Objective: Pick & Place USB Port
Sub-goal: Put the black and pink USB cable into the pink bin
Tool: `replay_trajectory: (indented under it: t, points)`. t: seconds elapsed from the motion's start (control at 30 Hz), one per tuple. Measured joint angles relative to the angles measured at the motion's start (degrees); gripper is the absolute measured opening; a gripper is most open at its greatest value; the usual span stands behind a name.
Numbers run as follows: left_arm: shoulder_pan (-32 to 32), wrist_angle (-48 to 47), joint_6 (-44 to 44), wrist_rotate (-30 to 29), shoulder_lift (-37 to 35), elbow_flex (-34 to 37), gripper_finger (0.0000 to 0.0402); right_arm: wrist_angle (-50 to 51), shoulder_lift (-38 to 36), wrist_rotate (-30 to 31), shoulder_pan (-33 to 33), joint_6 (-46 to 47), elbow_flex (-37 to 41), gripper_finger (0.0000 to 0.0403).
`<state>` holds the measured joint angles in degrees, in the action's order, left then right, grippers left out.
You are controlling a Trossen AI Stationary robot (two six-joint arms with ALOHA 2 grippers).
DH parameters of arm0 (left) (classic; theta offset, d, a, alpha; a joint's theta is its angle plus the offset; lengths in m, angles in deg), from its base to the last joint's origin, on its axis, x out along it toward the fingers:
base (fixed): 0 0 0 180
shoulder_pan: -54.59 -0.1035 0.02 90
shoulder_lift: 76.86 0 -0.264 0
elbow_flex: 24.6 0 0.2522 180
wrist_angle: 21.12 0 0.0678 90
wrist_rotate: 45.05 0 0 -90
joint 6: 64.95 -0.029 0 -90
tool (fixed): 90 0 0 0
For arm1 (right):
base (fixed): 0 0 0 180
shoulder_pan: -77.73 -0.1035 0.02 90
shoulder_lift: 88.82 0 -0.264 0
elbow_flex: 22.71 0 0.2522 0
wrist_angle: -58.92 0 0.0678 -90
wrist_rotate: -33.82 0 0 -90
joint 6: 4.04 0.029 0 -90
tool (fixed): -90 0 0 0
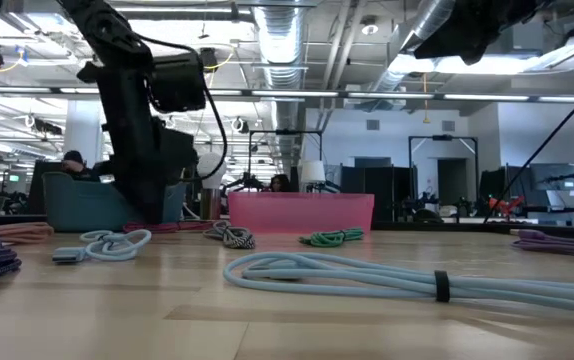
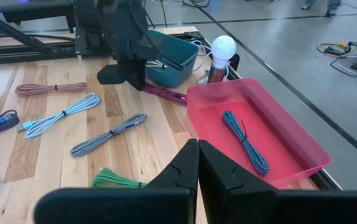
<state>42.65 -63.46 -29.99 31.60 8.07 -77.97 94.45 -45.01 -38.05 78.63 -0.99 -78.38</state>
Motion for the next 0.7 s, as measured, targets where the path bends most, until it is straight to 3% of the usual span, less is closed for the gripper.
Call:
replay_trajectory:
  t: [0.33,0.7]
  points:
    - [-0.02,2.02,-0.55,-0.35,2.97,-0.03,0.0073,0.32,0.0,0.0,-0.01,0.01,0.02,0.0001]
    - [-1.2,2.26,-6.43,-5.05,-6.72,-0.17,0.0066,0.3,0.0,0.0,0.01,0.01,0.02,0.0001]
